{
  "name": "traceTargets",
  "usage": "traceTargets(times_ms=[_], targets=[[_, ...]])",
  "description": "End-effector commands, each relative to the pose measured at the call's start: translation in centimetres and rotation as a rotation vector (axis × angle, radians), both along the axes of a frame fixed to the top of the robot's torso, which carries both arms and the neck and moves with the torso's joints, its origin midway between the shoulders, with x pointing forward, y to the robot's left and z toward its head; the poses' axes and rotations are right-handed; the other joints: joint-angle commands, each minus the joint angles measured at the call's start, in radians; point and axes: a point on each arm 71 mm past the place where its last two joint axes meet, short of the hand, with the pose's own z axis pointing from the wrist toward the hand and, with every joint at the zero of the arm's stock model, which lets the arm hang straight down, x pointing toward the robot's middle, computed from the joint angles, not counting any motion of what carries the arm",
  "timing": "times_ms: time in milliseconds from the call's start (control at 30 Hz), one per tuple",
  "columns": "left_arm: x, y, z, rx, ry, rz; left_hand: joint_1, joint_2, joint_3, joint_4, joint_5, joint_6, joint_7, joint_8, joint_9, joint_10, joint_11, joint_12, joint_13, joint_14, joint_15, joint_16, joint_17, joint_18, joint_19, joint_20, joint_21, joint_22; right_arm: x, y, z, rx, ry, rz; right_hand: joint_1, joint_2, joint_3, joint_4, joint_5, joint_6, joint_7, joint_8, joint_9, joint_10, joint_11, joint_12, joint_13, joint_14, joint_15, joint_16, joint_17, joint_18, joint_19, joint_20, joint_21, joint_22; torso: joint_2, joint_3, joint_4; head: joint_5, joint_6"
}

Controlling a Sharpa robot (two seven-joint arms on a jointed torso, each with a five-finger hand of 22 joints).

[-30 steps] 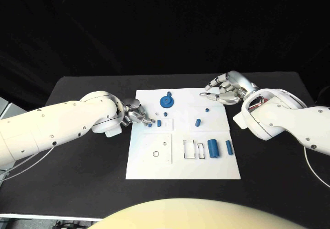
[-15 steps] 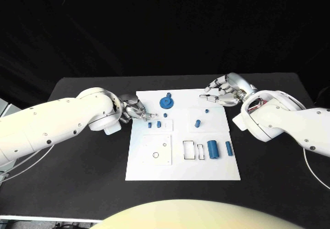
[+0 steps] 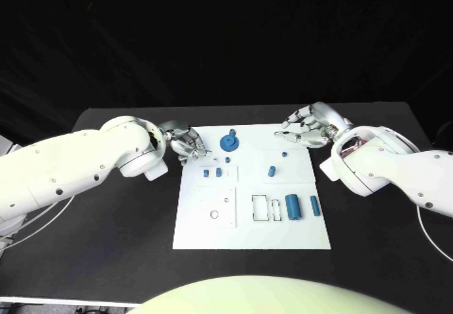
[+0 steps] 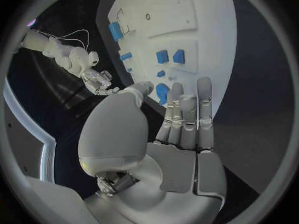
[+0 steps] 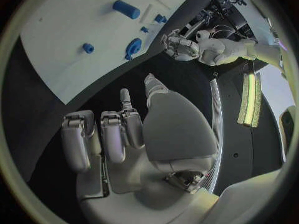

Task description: Assemble the parts on the task board

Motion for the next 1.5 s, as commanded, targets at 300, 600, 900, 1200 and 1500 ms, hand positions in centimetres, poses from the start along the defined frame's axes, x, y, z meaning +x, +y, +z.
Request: traceTargets(times_ms=[300, 600, 900, 1200, 1500], targets=[[-0.4, -3.6, 1.8, -0.006, -0.49, -0.253, 0.131, -0.049, 0.055, -0.043, -0.007, -0.086, 0.023, -0.045, -0.108, -0.168, 0.035, -0.13, -0.144, -0.137, 0.034, -0.099, -0.147, 0.012, -0.037, 0.031, -0.083, -0.048, 0.0, -0.1, 0.1, 0.005, -0.014, 0.007, -0.006, 0.003, 0.003, -0.002, 0.004, -0.006, 0.0, 0.006, 0.001, -0.004, -0.002, -0.007, 0.143, 0.098, -0.006, -0.007, 0.226, -0.014, 0.105, -0.009, 0.004, 0.263, 0.002, -0.0015, -0.0003, -0.009, 0.013], [-0.4, -5.4, 0.6, 0.147, -0.539, -0.402, 0.144, -0.05, 0.004, -0.035, -0.008, -0.082, 0.0, -0.041, -0.166, -0.2, 0.044, -0.15, -0.201, -0.143, 0.04, -0.076, -0.166, 0.013, -0.03, 0.042, -0.093, -0.054, 0.0, 0.0, 0.1, 0.006, -0.013, 0.01, -0.006, 0.003, 0.003, -0.002, 0.004, -0.006, 0.0, 0.006, 0.001, -0.004, -0.002, -0.007, 0.143, 0.098, -0.006, -0.007, 0.226, -0.014, 0.105, -0.009, 0.004, 0.263, 0.003, 0.0006, -0.0023, -0.013, 0.016], [0.0, -6.1, -1.0, 0.228, -0.489, -0.452, 0.148, -0.049, -0.043, -0.012, -0.016, -0.05, -0.014, -0.051, -0.219, -0.202, 0.038, -0.141, -0.23, -0.146, 0.038, -0.048, -0.176, 0.014, -0.025, 0.04, -0.091, -0.051, 0.0, 0.1, 0.1, 0.008, -0.018, 0.009, -0.003, 0.004, 0.005, -0.003, 0.005, -0.007, 0.0, 0.007, 0.001, -0.008, -0.002, -0.011, 0.14, 0.097, -0.006, -0.008, 0.224, -0.014, 0.105, -0.009, 0.004, 0.263, 0.004, 0.0, -0.0011, -0.02, 0.014], [0.6, -6.4, -1.6, 0.259, -0.479, -0.447, 0.178, -0.038, -0.056, 0.005, -0.017, 0.002, -0.009, -0.062, -0.267, -0.175, 0.031, -0.12, -0.256, -0.126, 0.03, -0.002, -0.181, 0.014, -0.006, 0.032, -0.071, -0.038, 0.0, 0.1, 0.2, 0.017, -0.029, 0.009, 0.006, 0.003, 0.012, -0.003, 0.005, -0.019, 0.001, 0.01, -0.001, -0.09, -0.001, -0.117, 0.053, 0.083, -0.007, -0.035, 0.169, 0.006, 0.071, -0.009, -0.082, 0.225, 0.003, -0.0005, -0.0009, -0.021, 0.013], [0.8, -6.8, -1.8, 0.268, -0.467, -0.45, 0.196, -0.031, -0.043, 0.008, -0.016, 0.022, -0.009, -0.071, -0.287, -0.175, 0.031, -0.119, -0.268, -0.123, 0.03, 0.014, -0.178, 0.013, -0.006, 0.031, -0.062, -0.03, 0.2, 0.2, 0.3, 0.032, -0.049, 0.011, 0.017, -0.004, 0.034, -0.002, 0.006, -0.044, -0.002, 0.038, 0.0, -0.377, -0.007, -0.622, -0.411, -0.03, -0.017, -0.347, -0.214, 0.121, -0.14, -0.017, -0.773, -0.13, 0.002, -0.0002, -0.0012, -0.022, 0.012]])
